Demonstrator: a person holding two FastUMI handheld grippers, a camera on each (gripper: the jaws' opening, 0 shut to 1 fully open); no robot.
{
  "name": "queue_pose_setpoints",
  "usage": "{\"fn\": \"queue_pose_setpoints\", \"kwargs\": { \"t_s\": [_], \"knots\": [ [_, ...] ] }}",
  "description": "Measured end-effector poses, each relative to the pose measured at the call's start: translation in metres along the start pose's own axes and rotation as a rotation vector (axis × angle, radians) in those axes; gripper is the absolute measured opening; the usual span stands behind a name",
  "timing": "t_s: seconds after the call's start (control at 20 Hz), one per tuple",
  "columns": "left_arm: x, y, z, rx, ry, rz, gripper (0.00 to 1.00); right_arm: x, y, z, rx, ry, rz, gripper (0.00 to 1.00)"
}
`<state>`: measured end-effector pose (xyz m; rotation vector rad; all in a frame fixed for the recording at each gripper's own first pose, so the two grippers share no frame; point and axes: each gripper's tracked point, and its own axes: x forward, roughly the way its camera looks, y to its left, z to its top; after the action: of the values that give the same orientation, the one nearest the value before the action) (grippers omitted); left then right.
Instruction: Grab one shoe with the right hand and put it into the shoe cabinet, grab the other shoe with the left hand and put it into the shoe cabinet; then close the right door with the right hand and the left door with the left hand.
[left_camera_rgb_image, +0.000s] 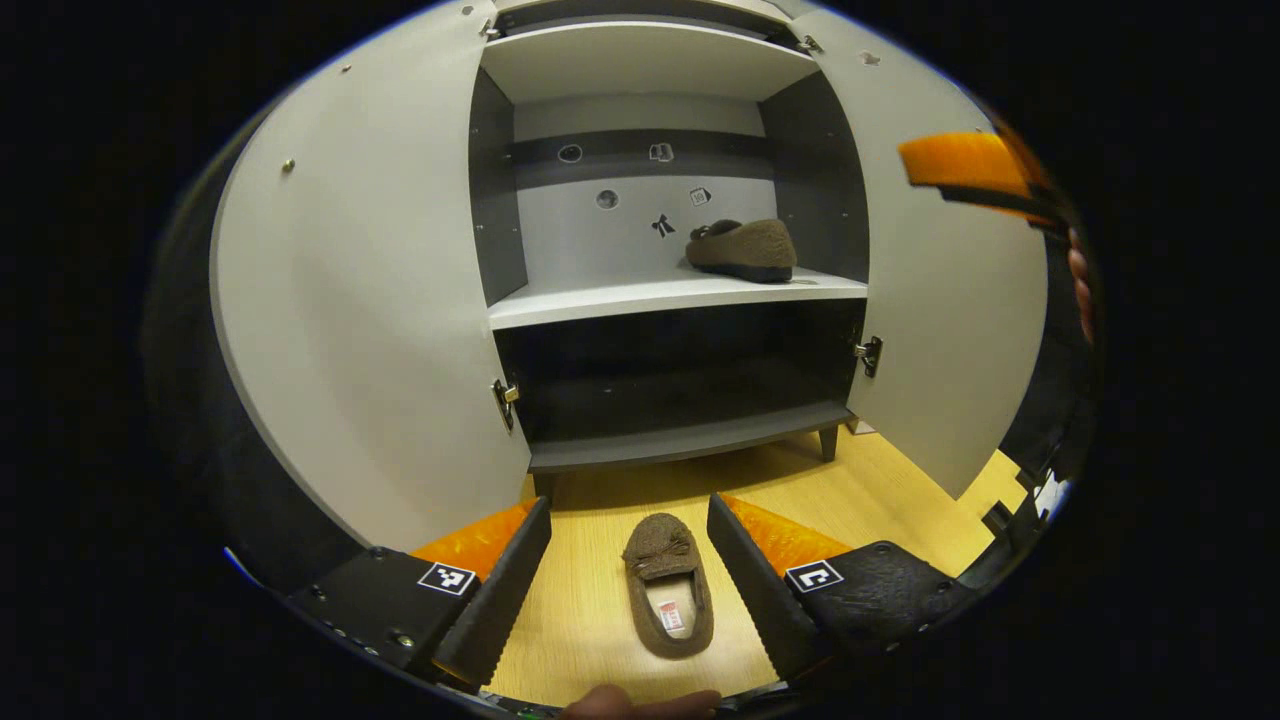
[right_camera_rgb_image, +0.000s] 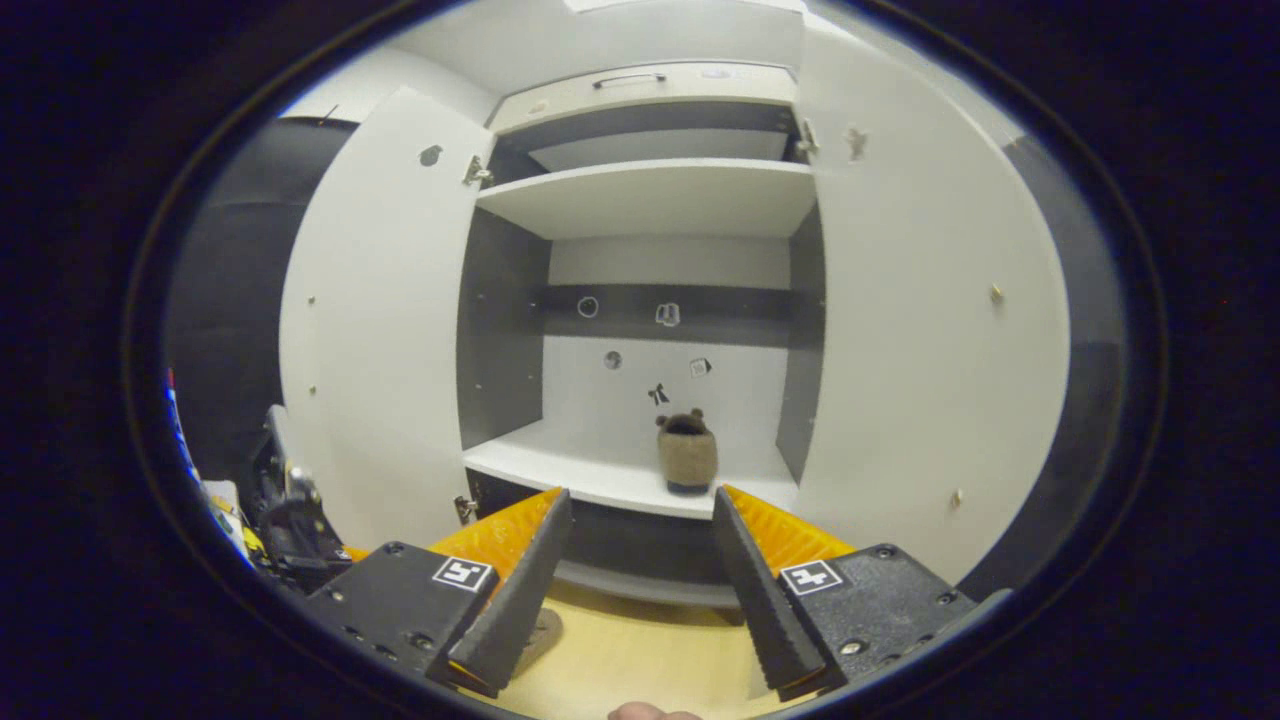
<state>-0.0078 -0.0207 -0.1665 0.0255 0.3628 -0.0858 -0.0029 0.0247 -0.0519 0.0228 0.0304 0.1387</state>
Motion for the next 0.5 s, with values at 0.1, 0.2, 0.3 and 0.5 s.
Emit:
{"fn": "queue_pose_setpoints", "kwargs": {
  "t_s": [0.1,0.2,0.3,0.5],
  "knots": [
    [0.005,0.000,-0.006,-0.008,0.022,-0.006,0.97,0.001,-0.008,-0.046,0.022,0.099,-0.025,0.93],
    [0.012,-0.003,-0.018,0.022,0.063,-0.017,0.97,0.000,-0.013,-0.075,0.045,0.184,-0.046,0.94],
    [0.020,-0.004,-0.033,0.040,0.081,-0.019,0.97,-0.003,-0.015,-0.076,0.044,0.207,-0.054,0.94],
    [0.037,-0.007,-0.091,-0.003,0.171,-0.011,0.97,-0.012,-0.014,-0.053,-0.009,0.198,-0.052,0.93]
  ]
}}
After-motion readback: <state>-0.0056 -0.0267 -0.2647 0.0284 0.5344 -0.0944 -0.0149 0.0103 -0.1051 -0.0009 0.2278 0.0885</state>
